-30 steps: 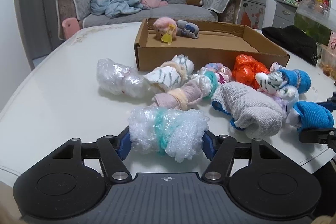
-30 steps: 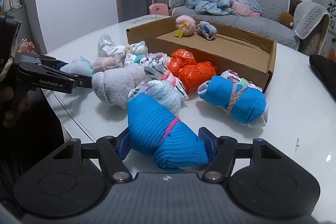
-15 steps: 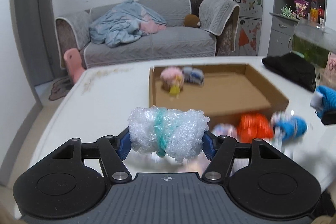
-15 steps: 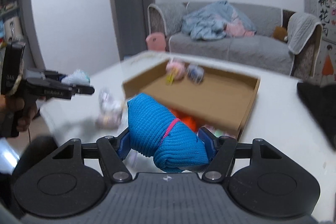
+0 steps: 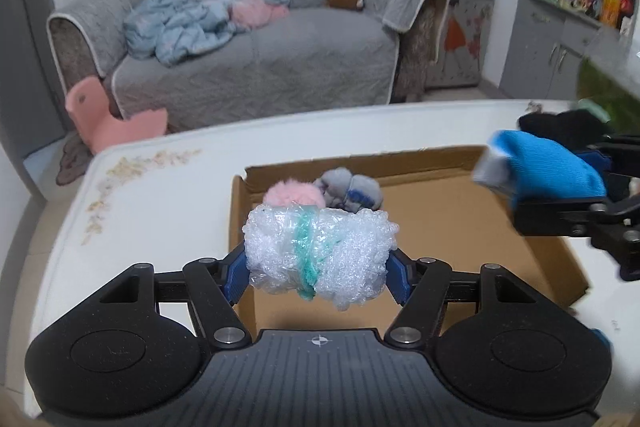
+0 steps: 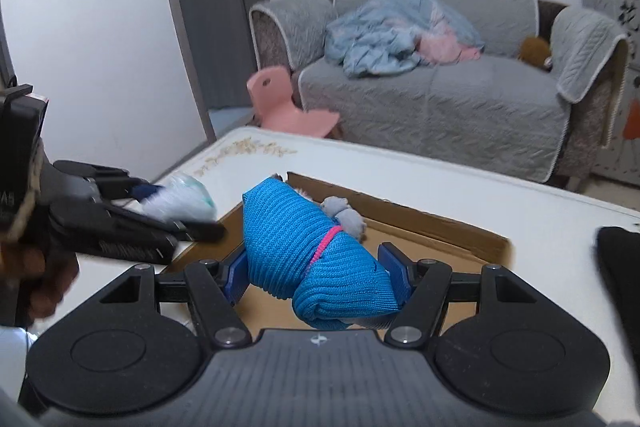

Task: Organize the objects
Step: 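Carry bubble-wrapped bundle and blue sock roll into the box and release both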

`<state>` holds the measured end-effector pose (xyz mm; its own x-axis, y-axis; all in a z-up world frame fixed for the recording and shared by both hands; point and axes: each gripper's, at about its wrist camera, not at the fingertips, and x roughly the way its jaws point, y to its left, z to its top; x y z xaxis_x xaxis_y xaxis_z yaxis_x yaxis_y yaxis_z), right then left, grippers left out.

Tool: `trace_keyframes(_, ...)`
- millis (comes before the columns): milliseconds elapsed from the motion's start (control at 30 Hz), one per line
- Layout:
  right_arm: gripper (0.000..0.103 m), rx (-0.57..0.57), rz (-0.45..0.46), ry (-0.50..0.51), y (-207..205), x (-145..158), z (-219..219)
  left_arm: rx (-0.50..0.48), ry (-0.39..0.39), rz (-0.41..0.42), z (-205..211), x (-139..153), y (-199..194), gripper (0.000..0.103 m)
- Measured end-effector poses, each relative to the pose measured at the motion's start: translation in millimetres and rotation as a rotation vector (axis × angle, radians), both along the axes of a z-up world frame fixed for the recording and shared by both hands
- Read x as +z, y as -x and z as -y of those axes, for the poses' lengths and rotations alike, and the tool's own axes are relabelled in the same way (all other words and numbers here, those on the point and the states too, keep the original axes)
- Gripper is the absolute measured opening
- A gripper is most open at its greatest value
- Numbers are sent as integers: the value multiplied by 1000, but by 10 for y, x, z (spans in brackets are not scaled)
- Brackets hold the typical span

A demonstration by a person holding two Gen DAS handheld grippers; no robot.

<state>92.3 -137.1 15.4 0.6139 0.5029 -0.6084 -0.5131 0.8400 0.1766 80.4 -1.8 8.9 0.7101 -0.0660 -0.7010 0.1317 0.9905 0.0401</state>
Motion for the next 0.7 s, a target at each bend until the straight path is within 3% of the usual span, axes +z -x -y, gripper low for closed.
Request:
trace_keyframes(300, 63, -33, -177, 54, -676, -503, -383, 14, -18, -108, -98, -537, -449, 71)
trace_keyframes(700, 63, -42, -266, 116, -911, -752, -585, -9, -45, -115, -39, -747, -576, 73)
